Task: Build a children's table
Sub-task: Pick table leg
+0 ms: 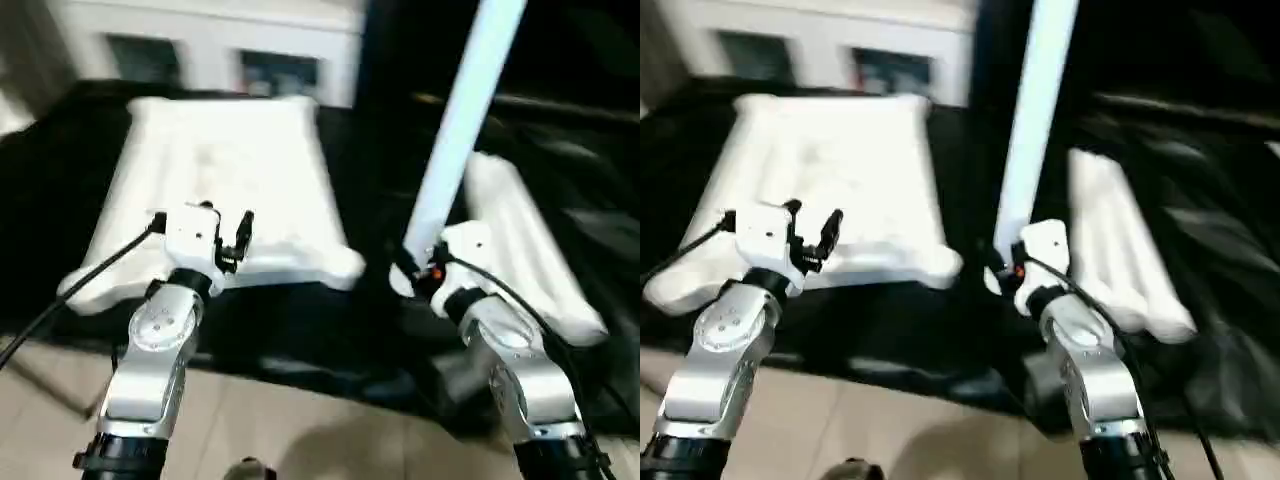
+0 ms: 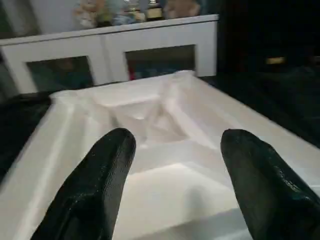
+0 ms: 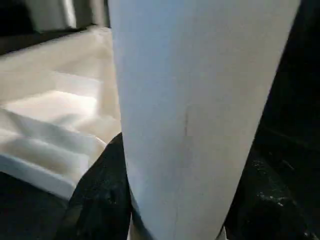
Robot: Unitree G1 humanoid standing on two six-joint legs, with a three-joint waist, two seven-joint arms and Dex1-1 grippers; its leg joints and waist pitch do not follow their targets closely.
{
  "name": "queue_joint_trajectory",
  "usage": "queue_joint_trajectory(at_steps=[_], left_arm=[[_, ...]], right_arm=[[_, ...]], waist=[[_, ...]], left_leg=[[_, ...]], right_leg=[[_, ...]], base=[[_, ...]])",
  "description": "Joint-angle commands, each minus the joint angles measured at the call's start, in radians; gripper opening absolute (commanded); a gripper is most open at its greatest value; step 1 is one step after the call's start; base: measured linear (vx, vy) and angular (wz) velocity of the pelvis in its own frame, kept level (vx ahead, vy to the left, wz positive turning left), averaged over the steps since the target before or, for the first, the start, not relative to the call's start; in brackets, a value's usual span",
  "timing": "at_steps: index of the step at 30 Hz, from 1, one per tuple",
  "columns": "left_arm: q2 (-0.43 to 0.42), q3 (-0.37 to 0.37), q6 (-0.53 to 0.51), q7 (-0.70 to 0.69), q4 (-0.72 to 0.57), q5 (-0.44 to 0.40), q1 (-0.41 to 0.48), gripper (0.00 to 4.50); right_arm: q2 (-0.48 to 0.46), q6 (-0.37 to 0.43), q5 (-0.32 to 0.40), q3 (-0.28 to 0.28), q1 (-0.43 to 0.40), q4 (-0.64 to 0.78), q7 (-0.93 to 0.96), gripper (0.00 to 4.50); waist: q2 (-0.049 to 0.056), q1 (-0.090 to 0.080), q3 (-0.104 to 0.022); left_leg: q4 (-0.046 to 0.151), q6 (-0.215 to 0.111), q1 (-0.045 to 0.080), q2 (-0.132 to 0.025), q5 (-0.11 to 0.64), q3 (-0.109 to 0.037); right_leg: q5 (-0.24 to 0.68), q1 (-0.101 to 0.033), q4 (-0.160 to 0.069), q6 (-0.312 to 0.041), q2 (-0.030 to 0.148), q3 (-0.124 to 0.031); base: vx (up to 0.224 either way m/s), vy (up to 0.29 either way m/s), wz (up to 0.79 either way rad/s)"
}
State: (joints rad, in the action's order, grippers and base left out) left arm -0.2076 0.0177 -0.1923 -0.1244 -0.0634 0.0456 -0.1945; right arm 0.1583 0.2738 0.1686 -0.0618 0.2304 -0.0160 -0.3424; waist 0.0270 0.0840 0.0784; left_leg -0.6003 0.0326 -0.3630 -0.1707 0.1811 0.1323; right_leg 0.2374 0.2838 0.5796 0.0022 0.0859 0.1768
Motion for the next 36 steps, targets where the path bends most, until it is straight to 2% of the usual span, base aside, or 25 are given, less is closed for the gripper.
queue_joint_trajectory(at_steps=[1, 2, 4, 7, 8, 9, 10, 11, 12, 13, 14, 15, 16, 18, 19, 20, 21, 22, 23, 24, 25, 28, 30, 33, 36], left_arm=[[0.004, -0.005, -0.012, -0.006, -0.011, 0.002, -0.010, 3.25], [0.004, -0.005, -0.012, -0.006, -0.011, 0.002, -0.010, 3.25], [0.003, -0.003, -0.016, -0.010, -0.009, 0.004, -0.014, 3.25], [0.001, 0.000, -0.019, -0.014, -0.008, 0.005, -0.015, 3.25], [0.000, 0.002, -0.018, -0.014, -0.004, 0.006, -0.016, 3.25], [-0.001, 0.004, -0.018, -0.015, -0.002, 0.006, -0.016, 3.25], [-0.002, 0.006, -0.018, -0.016, 0.002, 0.006, -0.019, 3.25], [-0.002, 0.006, -0.018, -0.016, 0.002, 0.006, -0.019, 3.25], [-0.002, 0.007, -0.019, -0.017, 0.002, 0.006, -0.020, 3.25], [-0.003, 0.007, -0.018, -0.018, 0.003, 0.006, -0.021, 3.25], [-0.005, 0.008, -0.016, -0.020, 0.008, 0.005, -0.024, 3.25], [-0.006, 0.009, -0.012, -0.021, 0.010, 0.004, -0.024, 3.25], [-0.006, 0.013, -0.005, -0.028, 0.010, 0.013, -0.023, 3.25], [-0.011, 0.013, -0.028, -0.043, 0.016, 0.024, -0.026, 3.25], [-0.022, 0.009, -0.030, -0.055, 0.023, 0.021, -0.025, 3.25], [-0.034, 0.007, -0.036, -0.079, 0.032, 0.029, -0.025, 3.25], [-0.054, 0.007, -0.033, -0.117, 0.045, 0.039, -0.022, 3.25], [-0.054, 0.007, -0.033, -0.117, 0.045, 0.039, -0.022, 3.42], [-0.068, 0.014, -0.033, -0.157, 0.052, 0.063, -0.022, 3.53], [-0.075, 0.019, -0.033, -0.180, 0.057, 0.077, -0.023, 3.53], [-0.103, 0.012, -0.045, -0.240, 0.059, 0.099, -0.024, 3.53], [-0.164, -0.013, -0.062, -0.344, 0.068, 0.115, -0.029, 3.88], [-0.250, -0.056, -0.081, -0.508, 0.090, 0.139, -0.048, 3.96], [-0.316, -0.104, -0.136, -0.665, 0.078, 0.175, -0.055, 4.32], [-0.378, -0.163, -0.196, -0.795, 0.068, 0.196, -0.067, 4.45]], right_arm=[[0.015, -0.003, 0.010, 0.011, 0.003, 0.001, -0.010, 1.90], [0.015, -0.003, 0.010, 0.011, 0.003, 0.001, -0.010, 1.90], [0.012, -0.003, 0.013, 0.013, 0.005, 0.002, -0.010, 1.90], [0.011, -0.001, 0.008, 0.010, 0.005, -0.001, -0.015, 1.90], [0.010, 0.000, 0.009, 0.012, 0.007, -0.005, -0.015, 1.90], [0.008, 0.005, 0.010, 0.014, 0.007, -0.006, -0.013, 1.90], [0.006, 0.003, 0.013, 0.018, 0.010, -0.010, -0.012, 1.90], [0.005, 0.000, 0.015, 0.019, 0.010, -0.010, -0.013, 1.90], [0.004, -0.007, 0.017, 0.022, 0.011, -0.011, -0.014, 1.90], [0.003, -0.009, 0.021, 0.026, 0.011, -0.009, -0.014, 1.90], [0.010, -0.010, 0.016, 0.024, 0.013, -0.008, -0.017, 1.90], [0.014, -0.010, 0.012, 0.024, 0.014, -0.007, -0.017, 1.90], [0.019, -0.012, 0.010, 0.025, 0.016, -0.006, -0.018, 1.90], [0.027, -0.020, 0.009, 0.032, 0.026, -0.011, -0.024, 1.90], [0.029, -0.019, 0.013, 0.040, 0.033, -0.014, -0.027, 1.90], [0.033, -0.017, 0.021, 0.049, 0.043, -0.020, -0.033, 1.90], [0.041, -0.016, 0.033, 0.059, 0.058, -0.028, -0.053, 1.90], [0.041, -0.016, 0.033, 0.059, 0.058, -0.028, -0.053, 1.90], [0.051, -0.017, 0.042, 0.059, 0.068, -0.030, -0.072, 1.90], [0.056, -0.017, 0.047, 0.058, 0.074, -0.031, -0.083, 1.90], [0.064, -0.018, 0.059, 0.060, 0.083, -0.033, -0.104, 1.90], [0.078, -0.013, 0.082, 0.064, 0.098, -0.037, -0.145, 1.90], [0.100, 0.056, 0.149, 0.065, 0.116, -0.035, -0.237, 1.90], [0.129, 0.078, 0.156, 0.037, 0.127, -0.041, -0.305, 1.90], [0.156, 0.087, 0.151, 0.011, 0.133, -0.049, -0.358, 1.90]], waist=[[0.017, -0.030, -0.044], [0.015, -0.034, -0.046], [-0.002, -0.027, -0.067], [-0.013, -0.011, -0.087], [0.013, -0.020, -0.098], [0.002, -0.035, -0.101], [0.006, -0.054, -0.097], [-0.002, -0.057, -0.095], [-0.020, -0.055, -0.087], [-0.041, -0.046, -0.078], [-0.099, 0.016, -0.080], [-0.074, 0.027, -0.096], [-0.068, 0.022, -0.101], [-0.028, 0.012, -0.118], [0.025, -0.002, -0.129], [0.028, -0.033, -0.119], [0.023, -0.043, -0.126], [-0.003, -0.040, -0.124], [-0.019, -0.034, -0.120], [-0.031, -0.006, -0.109], [-0.029, 0.007, -0.102], [-0.009, -0.013, -0.089], [-0.014, -0.020, -0.075], [-0.015, -0.016, -0.067], [-0.019, -0.015, -0.073]], left_leg=[[0.132, 0.104, 0.081, -0.099, 0.845, -0.059], [0.132, 0.102, 0.085, -0.094, 0.826, -0.054], [0.108, 0.045, 0.030, -0.058, 0.557, -0.011], [0.072, -0.055, -0.018, -0.034, 0.217, 0.018], [0.077, -0.022, 0.049, -0.052, 0.170, 0.037], [0.101, 0.029, 0.133, -0.106, 0.132, 0.009], [0.103, 0.046, 0.210, -0.161, 0.138, -0.015], [0.100, 0.041, 0.226, -0.176, 0.132, -0.016], [0.086, 0.021, 0.210, -0.153, 0.143, 0.024], [0.072, 0.030, 0.169, -0.095, 0.211, 0.078], [-0.047, -0.043, -0.018, 0.045, 0.272, 0.078], [-0.109, -0.101, -0.070, 0.015, 0.169, 0.016], [-0.102, -0.090, -0.109, 0.028, 0.012, -0.007], [-0.003, -0.098, -0.096, 0.012, -0.262, -0.023], [0.015, -0.198, -0.027, -0.047, -0.432, -0.070], [0.006, -0.314, 0.004, -0.107, -0.573, -0.124], [-0.017, -0.461, 0.073, -0.178, -0.859, -0.199], [-0.029, -0.410, 0.054, -0.136, -0.911, -0.184], [-0.028, -0.348, 0.011, -0.079, -0.801, -0.147], [-0.019, -0.226, -0.053, 0.006, -0.480, -0.067], [0.004, -0.123, -0.049, -0.005, -0.151, -0.046], [0.065, 0.002, -0.024, -0.037, 0.197, -0.033], [0.082, 0.053, -0.007, -0.044, 0.388, -0.027], [0.086, 0.111, 0.010, -0.044, 0.511, -0.024], [0.095, 0.108, 0.000, -0.047, 0.439, -0.017]], right_leg=[[0.388, 0.016, -0.053, -0.104, 0.046, -0.071], [0.365, 0.017, -0.057, -0.116, 0.051, -0.079], [0.331, -0.042, -0.088, -0.163, 0.087, -0.115], [0.285, -0.085, -0.098, -0.136, 0.093, -0.125], [0.247, -0.042, -0.080, -0.131, 0.047, -0.142], [0.081, 0.018, -0.006, -0.132, -0.001, -0.134], [0.035, 0.110, 0.044, -0.120, 0.013, -0.124], [0.016, 0.133, 0.061, -0.114, 0.028, -0.128], [-0.047, 0.131, 0.058, -0.135, 0.049, -0.142], [-0.062, 0.092, 0.026, -0.175, 0.043, -0.165], [-0.025, -0.090, -0.046, -0.220, 0.093, -0.276], [-0.168, -0.124, -0.050, -0.264, 0.180, -0.321], [-0.414, -0.118, -0.005, -0.229, 0.120, -0.258], [-0.719, -0.084, 0.069, -0.164, 0.034, -0.162], [-0.640, -0.010, 0.101, -0.052, -0.011, -0.113], [-0.491, 0.047, 0.152, -0.012, -0.015, -0.105], [-0.212, 0.123, 0.133, 0.020, 0.060, -0.177], [-0.238, 0.125, 0.096, 0.035, 0.086, -0.213], [-0.294, 0.093, 0.069, 0.031, 0.081, -0.215], [-0.363, 0.050, 0.042, -0.009, 0.071, -0.188], [-0.261, 0.040, 0.023, -0.056, 0.073, -0.185], [0.058, 0.044, 0.008, -0.175, 0.040, -0.160], [0.272, 0.060, -0.014, -0.179, 0.044, -0.166], [0.471, 0.078, -0.043, -0.140, 0.062, -0.178], [0.373, 0.074, -0.031, -0.143, 0.056, -0.180]], base=[[0.082, 0.024, -0.05], [0.091, 0.008, -0.08], [0.101, 0.005, -0.09], [0.100, 0.001, -0.07], [0.170, 0.007, -0.27], [0.170, 0.007, -0.27], [0.192, -0.015, -0.48], [0.151, -0.052, -0.56], [0.151, -0.052, -0.56], [0.174, -0.079, -0.56], [0.192, -0.054, -0.29], [0.192, -0.054, -0.29], [0.148, -0.035, -0.11], [0.000, 0.000, 0.00], [-0.066, -0.004, -0.20], [-0.013, -0.025, -0.35], [-0.013, -0.025, -0.35], [-0.032, 0.014, -0.31], [-0.078, 0.072, -0.15], [-0.078, 0.072, -0.15], [-0.076, 0.024, -0.04], [-0.098, 0.005, -0.04], [-0.045, 0.005, -0.03], [-0.090, 0.008, -0.05], [-0.056, 0.014, -0.05]])
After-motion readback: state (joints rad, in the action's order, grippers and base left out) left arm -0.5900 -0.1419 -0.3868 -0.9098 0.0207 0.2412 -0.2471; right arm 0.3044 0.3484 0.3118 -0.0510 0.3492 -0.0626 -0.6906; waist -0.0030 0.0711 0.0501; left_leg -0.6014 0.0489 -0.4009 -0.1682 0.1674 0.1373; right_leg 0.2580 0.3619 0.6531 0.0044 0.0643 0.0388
